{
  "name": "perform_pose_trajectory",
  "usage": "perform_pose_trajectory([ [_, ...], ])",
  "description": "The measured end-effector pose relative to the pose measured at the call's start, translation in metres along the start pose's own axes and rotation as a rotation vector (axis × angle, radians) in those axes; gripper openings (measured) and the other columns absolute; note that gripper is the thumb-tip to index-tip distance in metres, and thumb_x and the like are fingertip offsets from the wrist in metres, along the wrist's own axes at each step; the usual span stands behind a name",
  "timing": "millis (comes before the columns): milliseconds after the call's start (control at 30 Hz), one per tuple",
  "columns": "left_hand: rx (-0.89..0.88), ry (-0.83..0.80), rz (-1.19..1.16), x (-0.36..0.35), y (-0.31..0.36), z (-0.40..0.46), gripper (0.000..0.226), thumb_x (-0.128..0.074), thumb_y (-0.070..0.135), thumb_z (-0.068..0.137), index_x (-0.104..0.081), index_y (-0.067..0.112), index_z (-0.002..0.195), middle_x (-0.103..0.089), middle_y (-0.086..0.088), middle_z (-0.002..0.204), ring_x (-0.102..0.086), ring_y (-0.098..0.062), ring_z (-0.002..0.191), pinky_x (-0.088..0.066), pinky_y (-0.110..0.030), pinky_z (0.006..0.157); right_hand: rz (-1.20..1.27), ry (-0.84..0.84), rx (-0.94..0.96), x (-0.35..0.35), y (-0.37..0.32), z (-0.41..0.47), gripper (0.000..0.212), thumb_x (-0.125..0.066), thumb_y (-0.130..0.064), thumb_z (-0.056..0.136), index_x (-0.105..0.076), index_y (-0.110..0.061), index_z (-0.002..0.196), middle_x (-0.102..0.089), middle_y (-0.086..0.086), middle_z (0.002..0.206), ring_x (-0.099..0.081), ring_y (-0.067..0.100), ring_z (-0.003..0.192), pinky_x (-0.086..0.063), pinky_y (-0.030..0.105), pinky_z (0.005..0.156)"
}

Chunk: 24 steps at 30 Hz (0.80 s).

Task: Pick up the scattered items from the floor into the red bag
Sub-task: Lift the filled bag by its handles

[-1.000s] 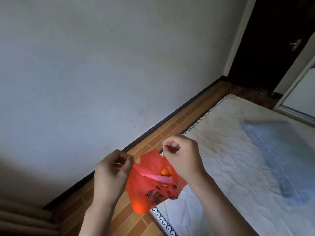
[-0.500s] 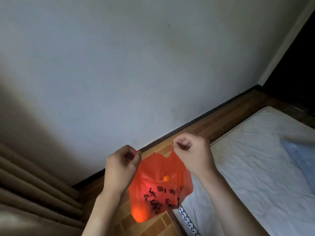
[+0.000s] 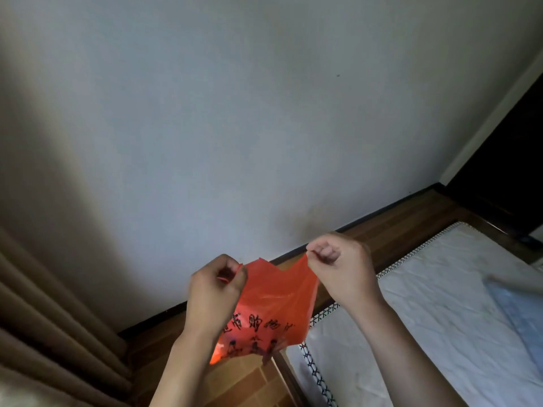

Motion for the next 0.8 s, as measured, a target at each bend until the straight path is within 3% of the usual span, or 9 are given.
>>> perform_pose_trajectory([
  [233,0.020,0.015,-0.069,-0.005,-0.011,0.045,0.022,-0.073,0.019,0.094,-0.065,0.014,0.074,-0.069,-0.007,0.065,-0.067,-0.027,0.068,-0.057,-0.045,0.070,-0.017,-0.050,0.012,-0.034,0.016,0.042,0.023,-0.079,0.005,0.076,-0.077,-0.017,0.079,-0.070,-0.009,0.069,-0.067,0.013,0.065,-0.057,0.026,0.064],
  [333,0.037,0.057,-0.053,-0.009,-0.014,0.073,0.024,-0.074,0.017,0.093,-0.064,0.014,0.072,-0.069,-0.005,0.065,-0.065,-0.029,0.064,-0.054,-0.039,0.065,-0.020,-0.090,0.016,-0.054,0.036,0.066,0.022,-0.079,0.004,0.076,-0.078,-0.018,0.079,-0.070,-0.011,0.070,-0.067,0.010,0.066,-0.056,0.021,0.064],
  [533,0.042,0.114,0.085,-0.029,-0.009,0.127,0.024,-0.075,0.016,0.092,-0.065,0.016,0.071,-0.068,0.003,0.066,-0.060,-0.019,0.055,-0.044,-0.025,0.054,0.032,-0.118,-0.011,-0.070,0.099,0.130,0.026,-0.081,0.007,0.075,-0.077,-0.018,0.076,-0.069,-0.016,0.068,-0.066,0.000,0.069,-0.043,0.004,0.063],
  [800,0.078,0.118,0.363,-0.059,-0.037,0.165,0.023,-0.076,0.023,0.089,-0.066,0.026,0.068,-0.069,0.013,0.068,-0.065,-0.008,0.064,-0.050,-0.031,0.062,0.137,-0.257,-0.073,-0.139,0.175,0.169,0.023,-0.079,0.005,0.078,-0.077,-0.018,0.079,-0.071,-0.014,0.072,-0.068,0.004,0.073,-0.048,0.007,0.063],
])
Point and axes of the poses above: each hand's wrist, its own z-axis towards the middle knuckle, its own x-axis out of the back of the hand, y = z × x, the point moved 7 cm from there along z, towards the middle knuckle
